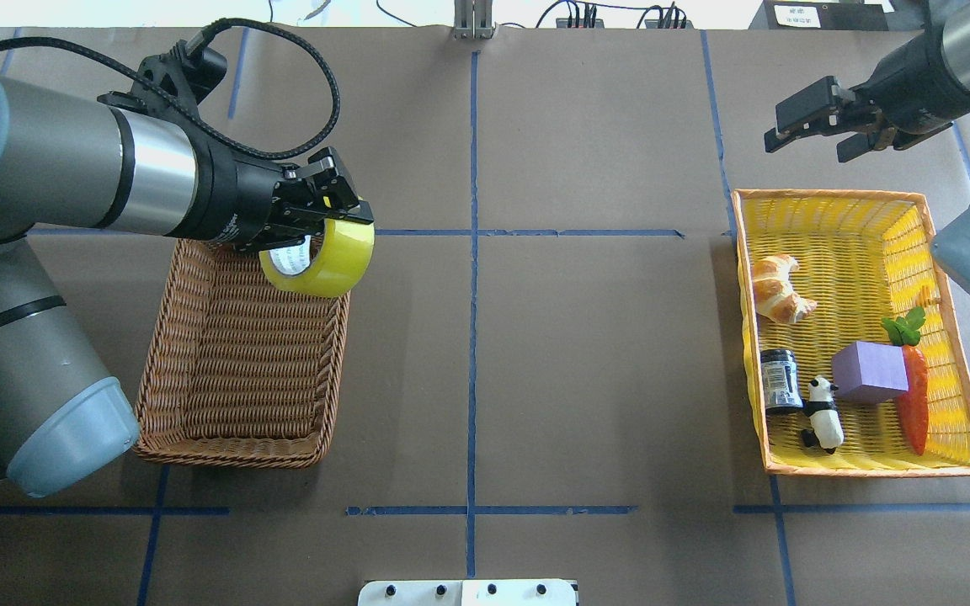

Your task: Move tape to another basket

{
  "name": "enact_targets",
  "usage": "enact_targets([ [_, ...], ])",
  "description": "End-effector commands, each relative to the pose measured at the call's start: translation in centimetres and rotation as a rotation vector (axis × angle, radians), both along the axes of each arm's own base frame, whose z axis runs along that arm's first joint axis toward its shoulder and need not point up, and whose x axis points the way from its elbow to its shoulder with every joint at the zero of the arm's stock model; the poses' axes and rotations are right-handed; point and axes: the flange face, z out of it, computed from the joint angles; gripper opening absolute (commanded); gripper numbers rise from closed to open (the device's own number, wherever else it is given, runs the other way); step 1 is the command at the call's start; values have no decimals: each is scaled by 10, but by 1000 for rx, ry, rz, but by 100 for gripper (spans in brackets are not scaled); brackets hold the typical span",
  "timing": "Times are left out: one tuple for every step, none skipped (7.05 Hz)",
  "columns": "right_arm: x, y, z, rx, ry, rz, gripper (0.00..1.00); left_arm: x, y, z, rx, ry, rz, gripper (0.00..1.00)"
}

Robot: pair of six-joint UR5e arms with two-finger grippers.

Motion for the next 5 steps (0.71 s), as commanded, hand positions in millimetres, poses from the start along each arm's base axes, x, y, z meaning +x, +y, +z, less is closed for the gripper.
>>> enact_targets([
  [2,-2,27,39,154,-111,100,19,-8,44,40,-199,61,0],
  [13,-1,39,46,165,-124,100,29,-17,81,35,-277,74,0],
  [24,-3,43,52,163,-132,100,50,-27,110,49,-352,92,0],
  [30,1,38,50,157,-128,100,86,-19,135,50,-409,127,0],
  [31,2,35,55,155,-126,100,97,-17,146,58,-435,149,0],
])
